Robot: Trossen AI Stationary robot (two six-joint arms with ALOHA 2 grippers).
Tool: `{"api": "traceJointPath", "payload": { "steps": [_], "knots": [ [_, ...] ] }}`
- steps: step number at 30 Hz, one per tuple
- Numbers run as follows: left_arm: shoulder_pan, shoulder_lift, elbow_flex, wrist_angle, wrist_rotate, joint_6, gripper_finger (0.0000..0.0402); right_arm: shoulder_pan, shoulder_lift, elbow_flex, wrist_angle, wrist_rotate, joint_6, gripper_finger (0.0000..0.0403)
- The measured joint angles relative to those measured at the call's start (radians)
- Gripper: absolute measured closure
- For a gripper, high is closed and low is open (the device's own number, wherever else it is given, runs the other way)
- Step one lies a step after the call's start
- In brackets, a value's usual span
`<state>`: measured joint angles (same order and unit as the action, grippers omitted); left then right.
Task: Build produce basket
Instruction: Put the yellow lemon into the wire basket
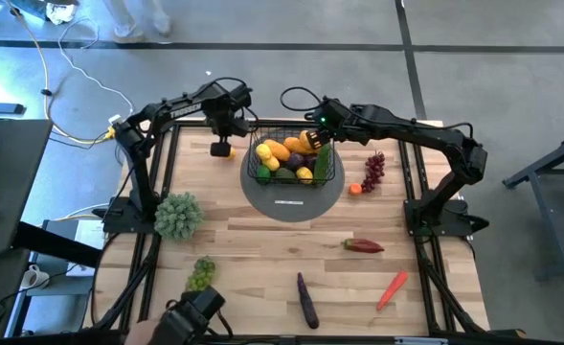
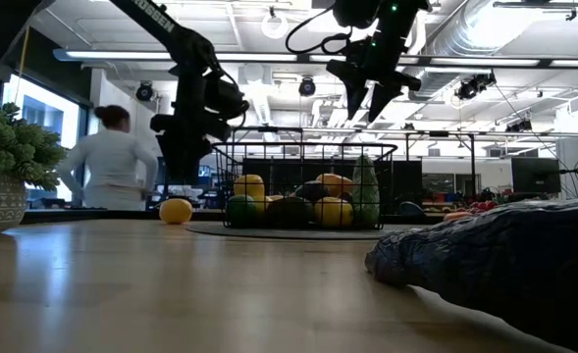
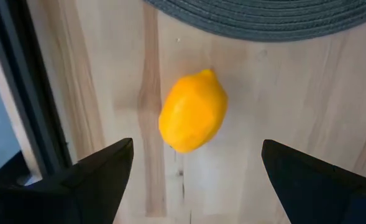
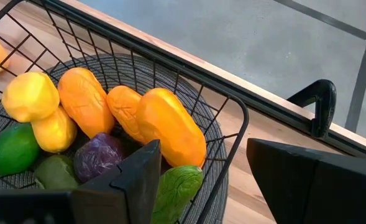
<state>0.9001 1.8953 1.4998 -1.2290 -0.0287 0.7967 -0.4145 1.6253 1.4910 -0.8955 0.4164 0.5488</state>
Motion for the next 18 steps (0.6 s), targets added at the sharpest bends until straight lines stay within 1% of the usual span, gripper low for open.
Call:
{"api": "traceJointPath", "payload": {
  "steps": [3, 6, 10, 18],
  "knots": [
    [0.0, 0.007, -0.008, 0.002, 0.003, 0.0, 0.0055, 0.0, 0.0, 0.0, 0.0, 0.0, 0.0, 0.0182],
    [0.001, 0.007, -0.047, 0.01, 0.021, 0.014, 0.0055, 0.0, 0.0, 0.0, 0.0, 0.0, 0.0, 0.0182],
    [0.001, 0.008, -0.086, 0.029, 0.017, 0.018, 0.0055, 0.0, 0.0, 0.0, 0.0, 0.0, 0.0, 0.0182],
    [0.001, 0.008, -0.137, 0.126, -0.006, -0.009, 0.0055, 0.0, 0.0, 0.0, 0.001, 0.0, 0.0, 0.0182]
  ]
}}
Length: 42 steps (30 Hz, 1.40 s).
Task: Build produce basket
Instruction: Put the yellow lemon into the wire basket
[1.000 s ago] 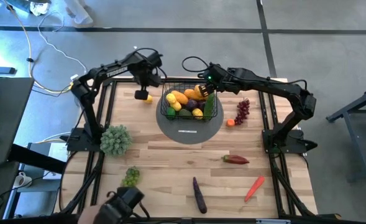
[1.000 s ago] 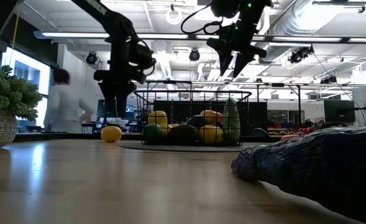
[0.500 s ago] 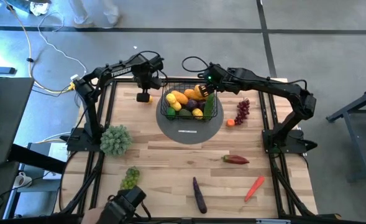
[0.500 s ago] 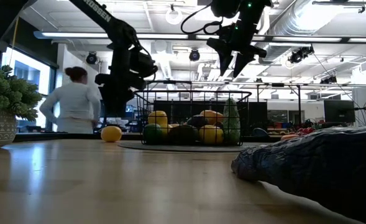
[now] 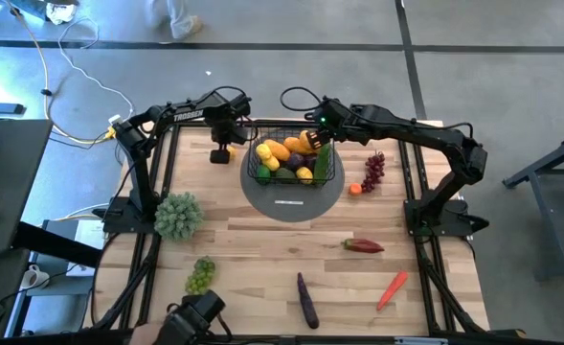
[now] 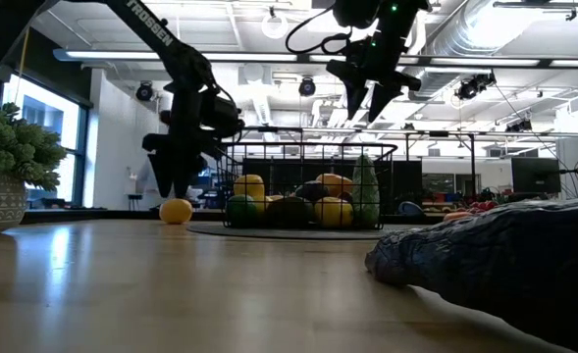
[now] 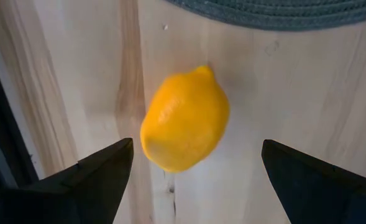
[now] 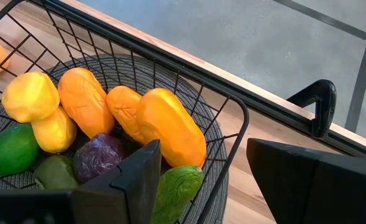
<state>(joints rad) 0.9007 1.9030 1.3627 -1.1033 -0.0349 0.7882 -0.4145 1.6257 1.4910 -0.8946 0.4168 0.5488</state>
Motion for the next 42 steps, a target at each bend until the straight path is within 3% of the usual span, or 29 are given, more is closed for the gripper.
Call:
{"api": "traceJointPath", "payload": {
  "steps": [27, 42],
  "knots": [
    [-0.009, 0.088, -0.001, 0.07, -0.007, -0.068, 0.0058, 0.0, 0.0, 0.0, 0.0, 0.0, 0.019, 0.0182],
    [-0.009, 0.089, -0.001, 0.052, -0.007, -0.106, 0.02, 0.0, 0.0, 0.0, 0.0, 0.0, 0.019, 0.0182]
  ]
}}
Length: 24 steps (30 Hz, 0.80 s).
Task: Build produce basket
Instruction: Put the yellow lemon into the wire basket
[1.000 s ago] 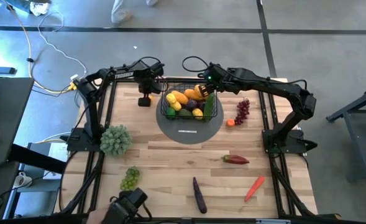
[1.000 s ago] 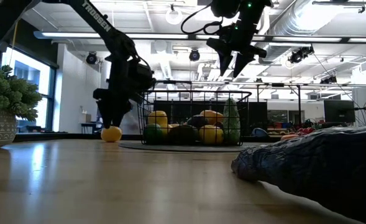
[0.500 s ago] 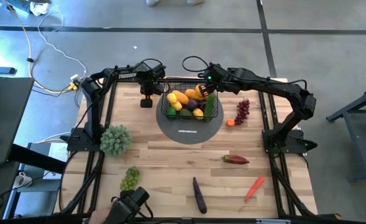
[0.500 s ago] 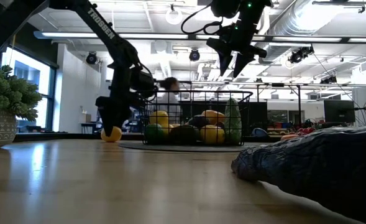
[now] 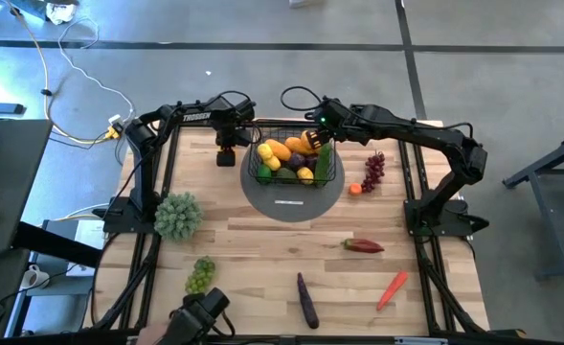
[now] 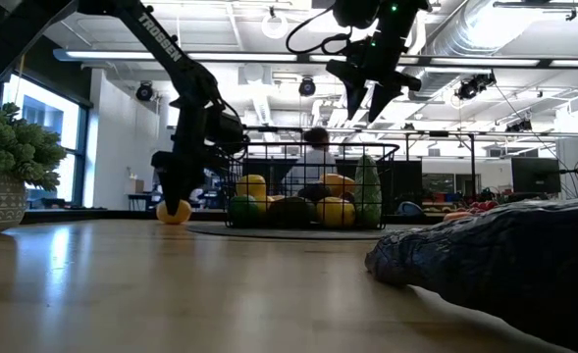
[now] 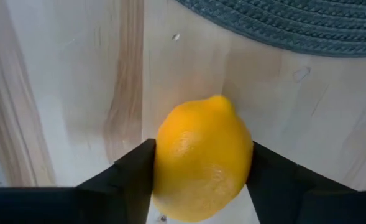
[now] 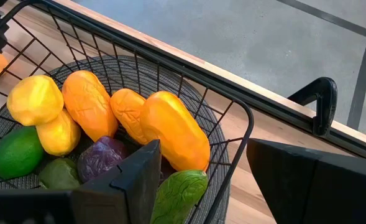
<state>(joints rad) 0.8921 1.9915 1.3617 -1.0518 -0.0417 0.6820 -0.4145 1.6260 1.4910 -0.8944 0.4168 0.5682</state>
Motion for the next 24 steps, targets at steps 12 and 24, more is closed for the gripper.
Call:
{"api": "traceJointPath", "payload": {
  "steps": [12, 24],
  "knots": [
    [0.004, -0.07, 0.0, -0.006, -0.004, -0.092, 0.021, 0.0, 0.0, 0.0, 0.0, -0.016, 0.01, 0.0182],
    [0.002, -0.285, 0.001, 0.007, -0.027, -0.116, 0.021, 0.0, -0.024, 0.0, 0.0, -0.017, 0.042, 0.0182]
  ]
}}
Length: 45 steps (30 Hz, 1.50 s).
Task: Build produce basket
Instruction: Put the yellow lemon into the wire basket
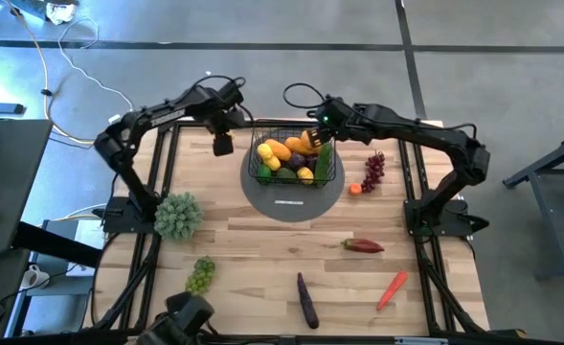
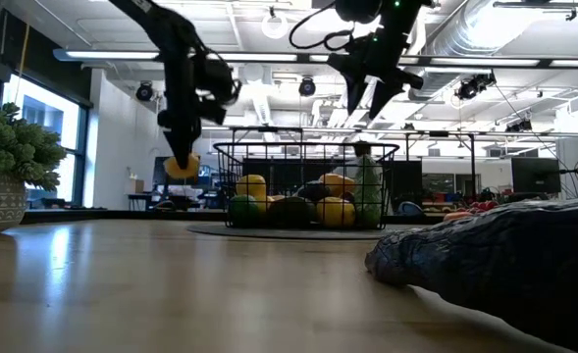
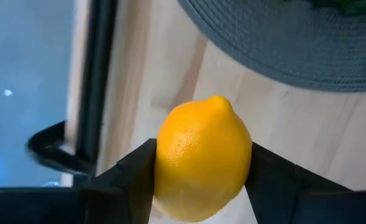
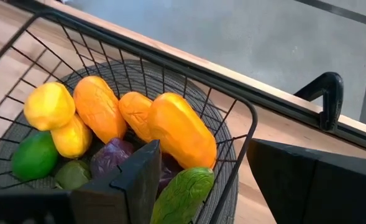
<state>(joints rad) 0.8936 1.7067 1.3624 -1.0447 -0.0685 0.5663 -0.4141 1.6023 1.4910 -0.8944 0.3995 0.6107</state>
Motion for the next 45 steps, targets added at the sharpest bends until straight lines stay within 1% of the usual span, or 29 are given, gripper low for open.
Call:
{"api": "traceJointPath", "payload": {
  "steps": [5, 10, 14, 19, 26, 31, 35, 45],
  "knots": [
    [-0.006, -0.091, 0.0, 0.009, 0.004, -0.022, 0.021, 0.0, -0.022, 0.0, 0.0, 0.01, 0.019, 0.0182],
    [-0.031, -0.164, 0.0, 0.077, 0.013, -0.037, 0.021, 0.01, -0.037, 0.0, -0.003, 0.01, 0.047, 0.0182],
    [-0.059, -0.192, 0.0, 0.17, 0.058, -0.053, 0.0211, 0.018, -0.045, 0.0, -0.004, 0.009, 0.066, 0.0182],
    [-0.094, -0.189, 0.001, 0.283, 0.1, -0.094, 0.0211, 0.018, -0.046, 0.0, -0.007, -0.004, 0.099, 0.0182],
    [-0.157, -0.15, 0.002, 0.428, 0.114, -0.152, 0.0211, 0.018, -0.046, 0.0, -0.007, -0.026, 0.115, 0.0182],
    [-0.189, -0.097, 0.001, 0.494, 0.106, -0.171, 0.0211, 0.018, -0.046, 0.0, -0.008, -0.03, 0.115, 0.0182],
    [-0.194, -0.041, 0.001, 0.535, 0.105, -0.171, 0.0206, 0.018, -0.046, 0.0, -0.008, -0.03, 0.115, 0.0182],
    [-0.196, 0.09, 0.001, 0.546, 0.083, -0.172, 0.02, 0.018, -0.046, 0.0, -0.015, -0.03, 0.115, 0.0182]
  ]
}}
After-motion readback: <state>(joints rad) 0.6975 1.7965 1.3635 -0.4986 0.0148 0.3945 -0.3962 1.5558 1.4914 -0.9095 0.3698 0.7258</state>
